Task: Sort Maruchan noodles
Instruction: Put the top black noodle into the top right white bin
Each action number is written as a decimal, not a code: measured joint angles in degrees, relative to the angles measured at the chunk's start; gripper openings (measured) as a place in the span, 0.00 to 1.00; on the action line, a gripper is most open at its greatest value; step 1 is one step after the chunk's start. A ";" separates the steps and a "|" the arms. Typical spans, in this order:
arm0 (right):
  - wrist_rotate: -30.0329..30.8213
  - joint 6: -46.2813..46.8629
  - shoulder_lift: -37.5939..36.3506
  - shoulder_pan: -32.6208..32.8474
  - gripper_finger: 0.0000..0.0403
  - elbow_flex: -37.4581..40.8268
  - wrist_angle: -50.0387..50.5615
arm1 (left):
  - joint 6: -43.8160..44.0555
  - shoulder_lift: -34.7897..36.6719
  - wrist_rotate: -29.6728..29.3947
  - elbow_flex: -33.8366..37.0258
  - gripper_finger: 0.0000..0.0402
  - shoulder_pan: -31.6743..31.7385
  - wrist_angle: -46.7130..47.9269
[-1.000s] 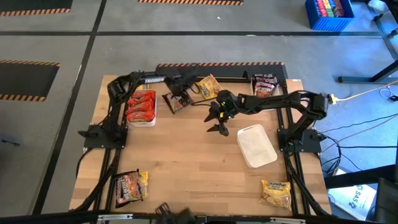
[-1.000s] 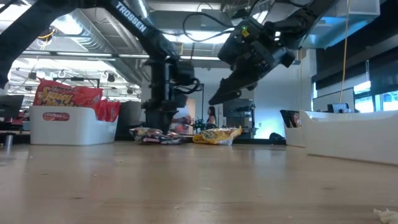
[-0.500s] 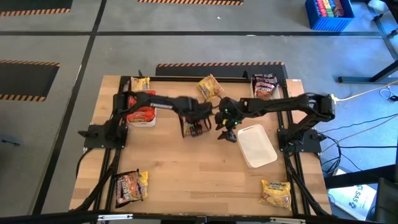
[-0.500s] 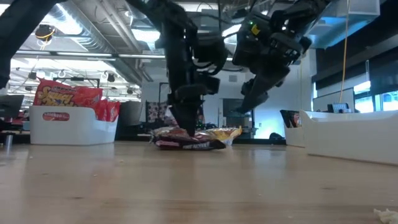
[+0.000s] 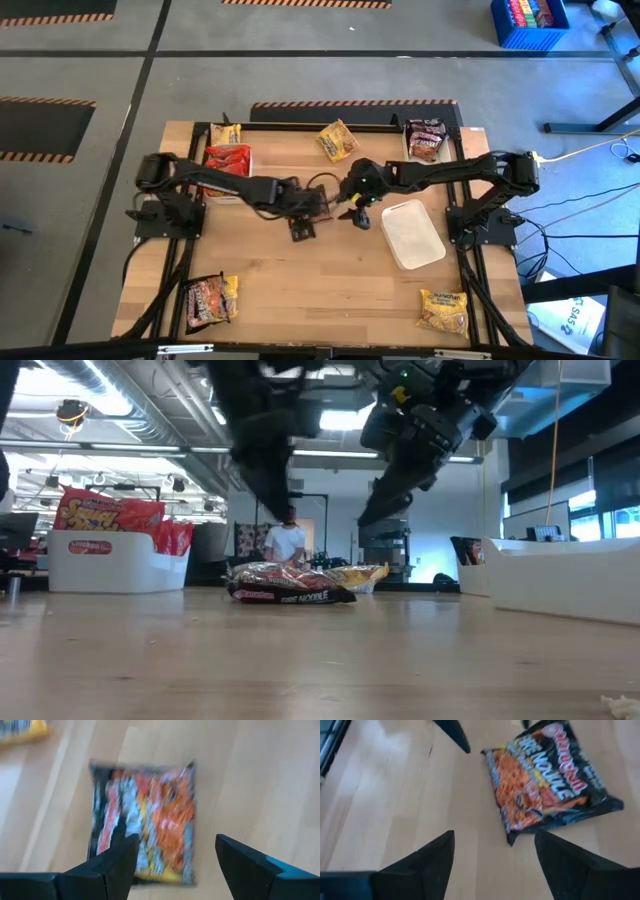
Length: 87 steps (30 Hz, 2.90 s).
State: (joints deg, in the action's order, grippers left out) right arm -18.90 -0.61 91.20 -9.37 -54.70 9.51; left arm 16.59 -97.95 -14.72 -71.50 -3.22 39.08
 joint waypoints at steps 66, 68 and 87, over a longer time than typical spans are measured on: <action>-16.36 19.92 22.51 -1.80 0.64 0.09 -36.23 | -2.17 1.45 -6.99 28.52 0.64 -3.52 -41.50; -15.71 19.92 22.51 -1.74 0.64 0.09 -36.27 | -2.23 1.45 -7.64 28.26 0.64 -3.90 -41.79; -8.96 19.80 22.49 -1.35 0.51 0.15 -36.68 | -1.95 2.19 -6.67 24.30 0.64 -5.69 -37.96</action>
State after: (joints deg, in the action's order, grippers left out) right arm -27.87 19.19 113.69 -10.72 -54.54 -27.18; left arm 14.64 -95.76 -21.39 -47.20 -8.91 1.12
